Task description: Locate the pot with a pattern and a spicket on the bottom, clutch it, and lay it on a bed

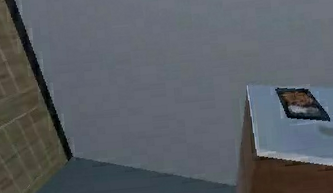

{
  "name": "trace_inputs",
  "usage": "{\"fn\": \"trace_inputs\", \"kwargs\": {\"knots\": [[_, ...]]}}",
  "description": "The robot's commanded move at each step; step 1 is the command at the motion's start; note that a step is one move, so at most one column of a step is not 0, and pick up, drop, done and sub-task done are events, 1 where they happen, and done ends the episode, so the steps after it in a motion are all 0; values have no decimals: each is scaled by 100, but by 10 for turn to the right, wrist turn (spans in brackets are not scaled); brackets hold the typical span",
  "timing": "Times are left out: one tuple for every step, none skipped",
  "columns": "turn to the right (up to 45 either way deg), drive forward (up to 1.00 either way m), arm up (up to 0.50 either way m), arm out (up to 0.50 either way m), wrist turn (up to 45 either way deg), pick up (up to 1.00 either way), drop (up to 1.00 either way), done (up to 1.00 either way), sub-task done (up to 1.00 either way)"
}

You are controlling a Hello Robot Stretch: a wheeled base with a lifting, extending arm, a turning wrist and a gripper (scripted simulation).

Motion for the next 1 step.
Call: {"fn": "trace_inputs", "kwargs": {"knots": [[-240,0,0,0,0,0,0,0,0]]}}
